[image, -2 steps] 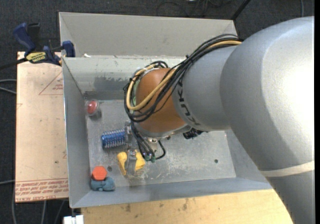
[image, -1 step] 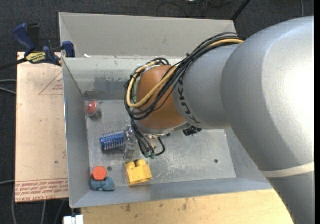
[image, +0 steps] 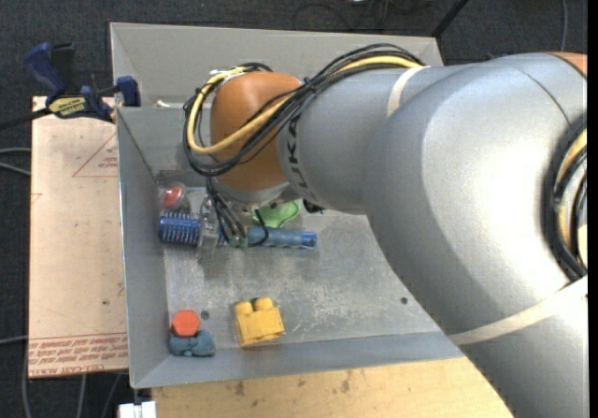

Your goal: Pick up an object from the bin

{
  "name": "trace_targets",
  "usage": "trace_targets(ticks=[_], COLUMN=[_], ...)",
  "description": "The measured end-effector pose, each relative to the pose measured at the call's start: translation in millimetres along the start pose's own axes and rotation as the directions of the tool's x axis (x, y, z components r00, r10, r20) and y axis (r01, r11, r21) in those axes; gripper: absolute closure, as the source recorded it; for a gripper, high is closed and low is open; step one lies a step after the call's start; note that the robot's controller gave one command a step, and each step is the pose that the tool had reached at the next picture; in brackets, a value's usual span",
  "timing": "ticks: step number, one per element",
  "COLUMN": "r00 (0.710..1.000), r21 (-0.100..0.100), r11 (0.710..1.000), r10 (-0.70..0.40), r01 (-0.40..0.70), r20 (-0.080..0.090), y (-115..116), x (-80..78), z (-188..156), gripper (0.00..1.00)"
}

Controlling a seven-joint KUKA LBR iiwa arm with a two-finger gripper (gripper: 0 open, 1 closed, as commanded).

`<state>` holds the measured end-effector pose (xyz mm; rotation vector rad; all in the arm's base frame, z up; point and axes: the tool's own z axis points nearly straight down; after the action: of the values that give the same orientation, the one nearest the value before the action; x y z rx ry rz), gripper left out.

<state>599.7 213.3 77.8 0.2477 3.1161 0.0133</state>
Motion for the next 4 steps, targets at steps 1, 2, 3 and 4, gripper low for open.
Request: trace_targets(ticks=[1, 2, 3, 4], r00=[1.0, 1.0, 1.0, 0.991], r21=[0.003, 0.006, 0.008, 0.014], r11=[1.0, 1.0, 1.0, 0.992], r10=[0.013, -0.002, -0.002, 0.13], r01=[-0.013, 0.002, 0.002, -0.129], r20=[-0.005, -0.009, -0.012, -0.018], y=[2.6, 9.5, 8.8, -4.9], x=[-10.1, 0.4, 0.9, -7.8], z=[-75.2, -108.3, -105.8, 12.9], gripper=[1.0, 1.0, 0.0, 0.0])
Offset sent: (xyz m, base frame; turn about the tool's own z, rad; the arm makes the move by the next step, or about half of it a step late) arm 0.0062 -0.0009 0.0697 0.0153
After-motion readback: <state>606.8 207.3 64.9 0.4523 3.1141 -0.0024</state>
